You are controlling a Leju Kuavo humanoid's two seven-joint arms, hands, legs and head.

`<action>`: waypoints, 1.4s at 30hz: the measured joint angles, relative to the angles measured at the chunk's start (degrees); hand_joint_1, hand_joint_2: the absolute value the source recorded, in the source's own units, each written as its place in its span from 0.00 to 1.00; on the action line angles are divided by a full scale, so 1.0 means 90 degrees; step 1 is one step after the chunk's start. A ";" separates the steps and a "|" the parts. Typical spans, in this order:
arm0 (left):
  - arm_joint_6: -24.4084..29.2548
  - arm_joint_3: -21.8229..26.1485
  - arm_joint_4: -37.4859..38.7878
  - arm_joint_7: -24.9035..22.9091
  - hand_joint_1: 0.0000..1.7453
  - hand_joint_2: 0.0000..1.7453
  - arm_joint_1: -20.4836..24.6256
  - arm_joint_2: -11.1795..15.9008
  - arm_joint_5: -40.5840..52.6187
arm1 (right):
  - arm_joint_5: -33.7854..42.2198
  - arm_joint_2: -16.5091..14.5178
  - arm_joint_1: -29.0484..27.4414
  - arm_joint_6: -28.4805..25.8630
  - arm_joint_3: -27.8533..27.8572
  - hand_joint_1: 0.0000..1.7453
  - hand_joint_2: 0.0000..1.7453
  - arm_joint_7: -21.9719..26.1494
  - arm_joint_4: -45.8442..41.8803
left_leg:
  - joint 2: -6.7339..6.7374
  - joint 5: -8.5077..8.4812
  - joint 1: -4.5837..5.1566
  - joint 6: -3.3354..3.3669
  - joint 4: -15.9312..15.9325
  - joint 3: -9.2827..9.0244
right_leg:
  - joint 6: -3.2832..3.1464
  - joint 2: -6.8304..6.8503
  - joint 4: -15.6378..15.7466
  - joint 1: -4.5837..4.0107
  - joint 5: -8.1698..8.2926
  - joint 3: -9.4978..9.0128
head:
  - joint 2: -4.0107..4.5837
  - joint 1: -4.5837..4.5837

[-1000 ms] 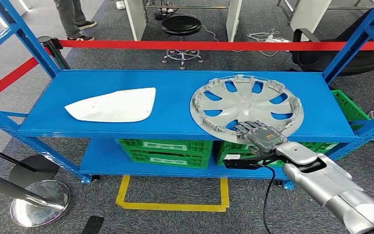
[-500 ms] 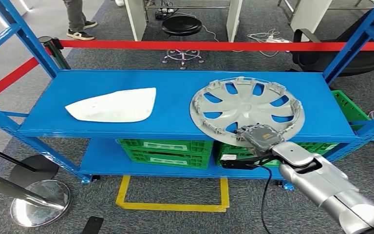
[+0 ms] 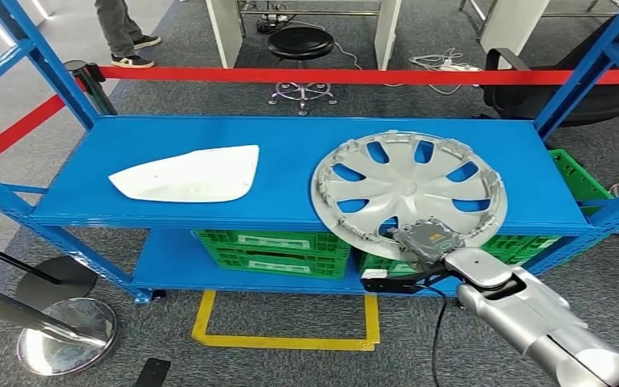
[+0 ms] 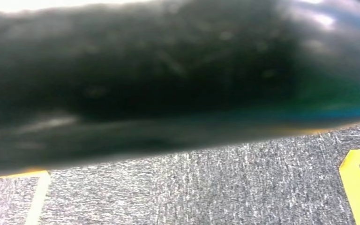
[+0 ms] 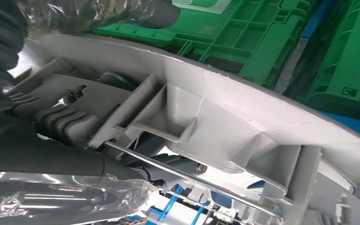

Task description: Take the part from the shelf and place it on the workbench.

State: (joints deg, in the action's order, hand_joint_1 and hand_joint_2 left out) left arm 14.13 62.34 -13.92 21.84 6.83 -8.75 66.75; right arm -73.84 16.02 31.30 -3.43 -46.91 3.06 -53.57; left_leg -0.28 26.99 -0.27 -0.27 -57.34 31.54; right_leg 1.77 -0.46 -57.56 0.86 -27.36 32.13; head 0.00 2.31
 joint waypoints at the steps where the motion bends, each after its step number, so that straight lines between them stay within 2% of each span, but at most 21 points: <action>1: 0.0001 0.0000 0.0000 0.0000 0.00 0.00 -0.0001 0.0001 0.0000 | -0.0013 -0.0002 -0.0017 -0.0002 0.0017 1.00 1.00 0.0002 -0.0001 | 0.0000 0.0000 0.0000 0.0000 0.0000 0.0000 | 0.0000 0.0001 0.0000 0.0000 0.0000 0.0000 | 0.0000 -0.0001; 23: 0.0000 0.0004 0.0000 0.0004 0.00 0.00 -0.0023 0.0013 -0.0040 | -0.0198 -0.0017 -0.0119 -0.0151 0.0154 1.00 1.00 -0.0044 -0.0061 | 0.0000 -0.0001 0.0000 0.0000 0.0000 -0.0004 | 0.0001 0.0002 0.0000 0.0000 0.0000 -0.0006 | 0.0000 -0.0001; 32: 0.0010 0.0046 0.0000 0.0029 0.00 0.00 -0.0066 0.0013 -0.0101 | -0.0681 -0.0017 -0.0366 -0.0372 0.0377 1.00 1.00 -0.0324 -0.0485 | -0.0001 -0.0001 0.0000 0.0000 0.0000 0.0004 | 0.0000 0.0003 0.0000 0.0000 0.0000 0.0003 | 0.0000 -0.0001; 42: 0.0014 0.0153 0.0000 0.0129 0.00 0.00 -0.0109 0.0013 -0.0168 | -0.1399 0.0024 -0.0886 -0.0547 0.0730 1.00 1.00 -0.0494 -0.1477 | -0.0001 0.0000 0.0000 0.0000 0.0000 0.0038 | 0.0000 0.0000 -0.0001 0.0000 0.0000 0.0040 | 0.0000 0.0000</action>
State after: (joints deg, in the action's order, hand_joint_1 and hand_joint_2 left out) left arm 14.25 63.71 -13.92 23.00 5.85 -8.63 65.24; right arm -86.43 16.24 23.32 -8.35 -40.34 -1.39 -66.86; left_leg -0.28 26.98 -0.27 -0.27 -57.34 31.88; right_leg 1.77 -0.46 -57.58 0.86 -27.36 32.49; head 0.00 2.31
